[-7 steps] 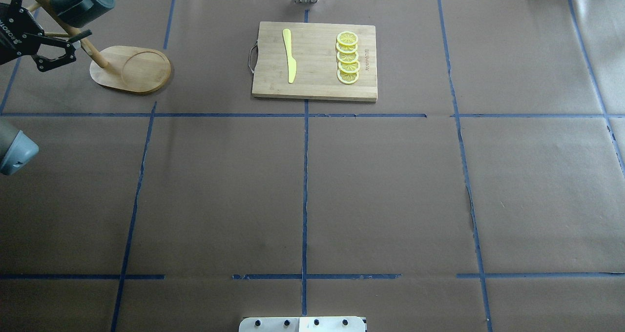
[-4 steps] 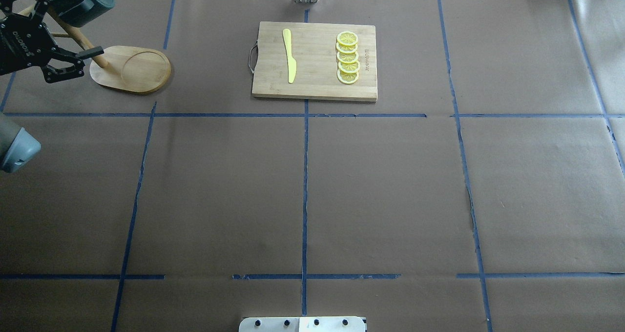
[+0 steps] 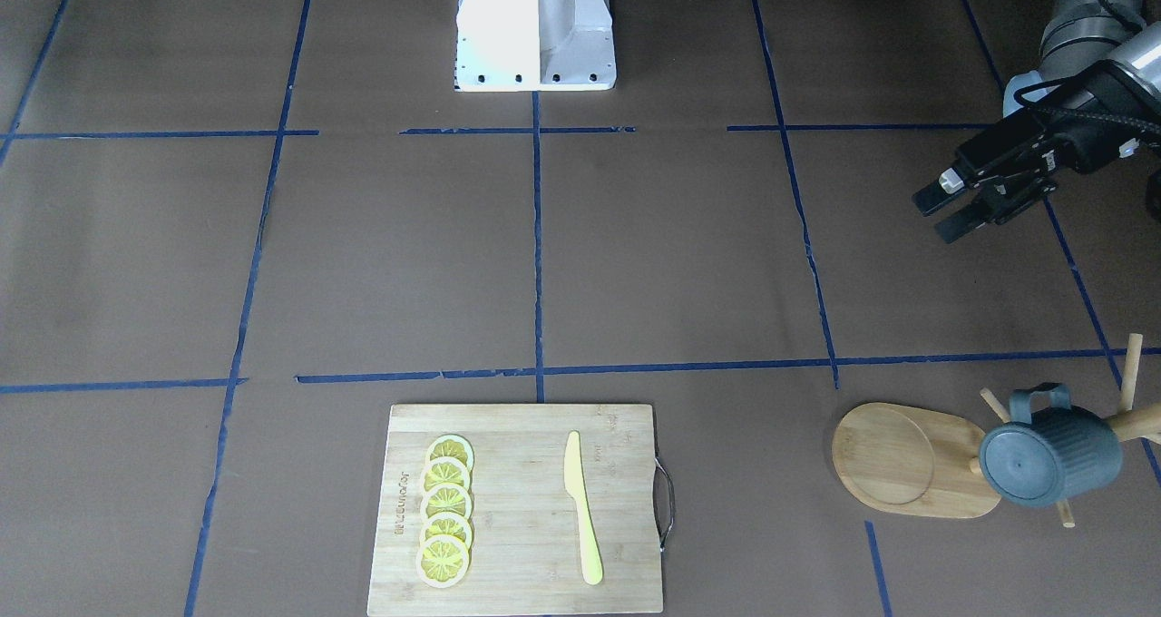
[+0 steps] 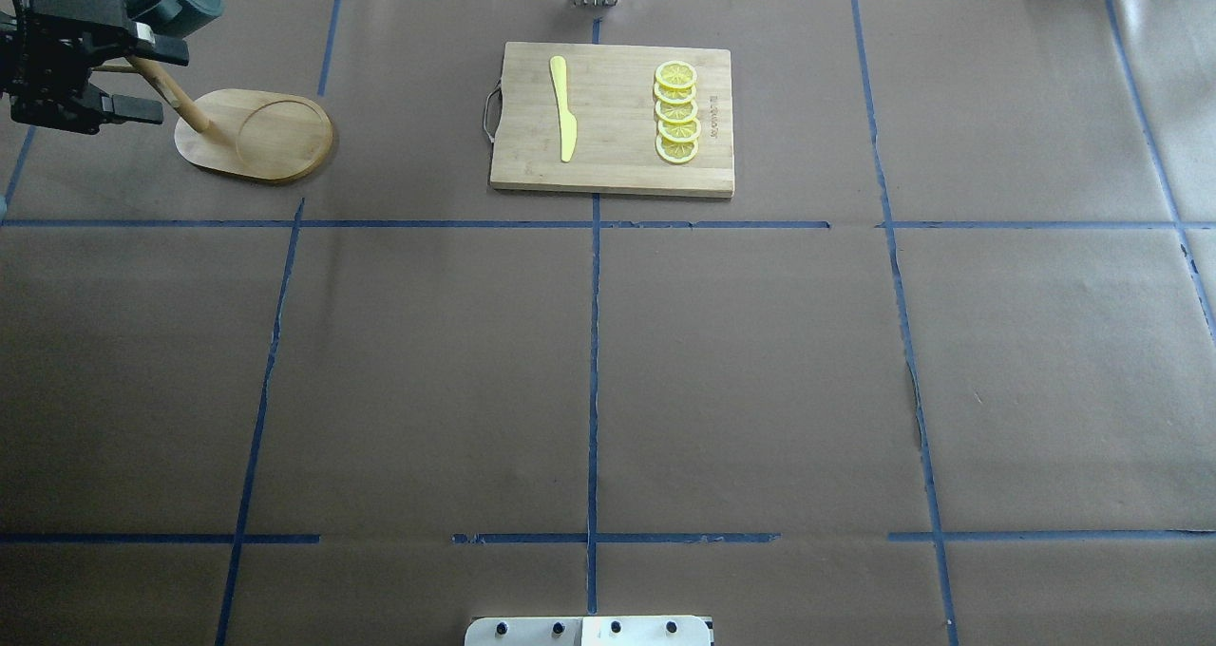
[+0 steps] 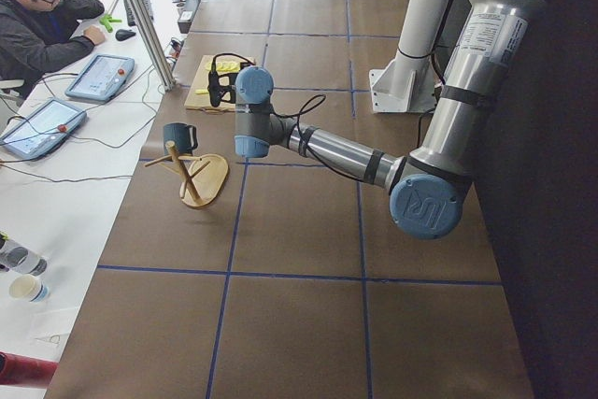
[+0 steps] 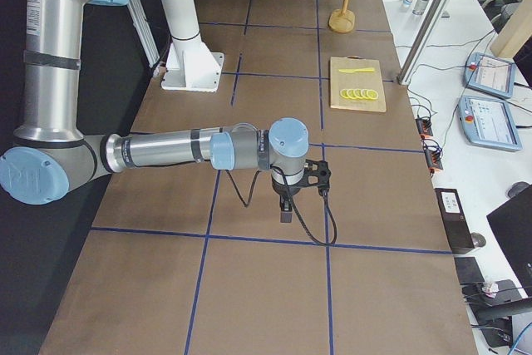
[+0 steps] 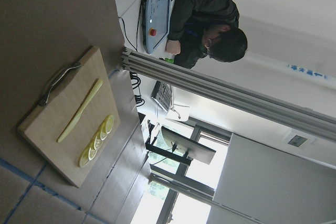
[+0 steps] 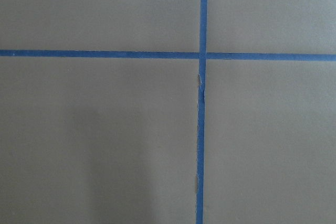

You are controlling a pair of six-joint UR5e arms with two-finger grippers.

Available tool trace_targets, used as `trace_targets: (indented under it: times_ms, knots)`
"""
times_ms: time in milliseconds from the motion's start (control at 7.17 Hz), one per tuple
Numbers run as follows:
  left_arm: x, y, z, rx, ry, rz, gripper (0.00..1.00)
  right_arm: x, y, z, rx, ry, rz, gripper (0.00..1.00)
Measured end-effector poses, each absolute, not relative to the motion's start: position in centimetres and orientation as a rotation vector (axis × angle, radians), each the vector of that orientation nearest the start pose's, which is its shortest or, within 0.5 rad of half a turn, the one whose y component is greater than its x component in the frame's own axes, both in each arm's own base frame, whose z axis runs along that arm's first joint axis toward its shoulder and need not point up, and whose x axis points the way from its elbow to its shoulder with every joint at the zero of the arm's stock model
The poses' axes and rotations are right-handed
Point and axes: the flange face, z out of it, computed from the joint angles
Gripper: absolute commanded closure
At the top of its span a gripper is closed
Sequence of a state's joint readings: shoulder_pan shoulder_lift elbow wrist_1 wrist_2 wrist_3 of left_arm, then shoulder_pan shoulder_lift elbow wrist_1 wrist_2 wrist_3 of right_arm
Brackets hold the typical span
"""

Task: Hang cup on storage rack

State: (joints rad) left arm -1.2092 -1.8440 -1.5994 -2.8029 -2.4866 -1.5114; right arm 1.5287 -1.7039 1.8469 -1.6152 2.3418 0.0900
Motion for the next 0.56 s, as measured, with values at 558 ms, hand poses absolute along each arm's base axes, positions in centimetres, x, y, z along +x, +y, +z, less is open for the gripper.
trace_targets:
  times_ms: [558]
  knots:
    - [13.0,-55.3,42.5,0.561,1.174,0.134,0.0,4.2,-44.1,58.8,0.038,-0.777,0.008,0.0]
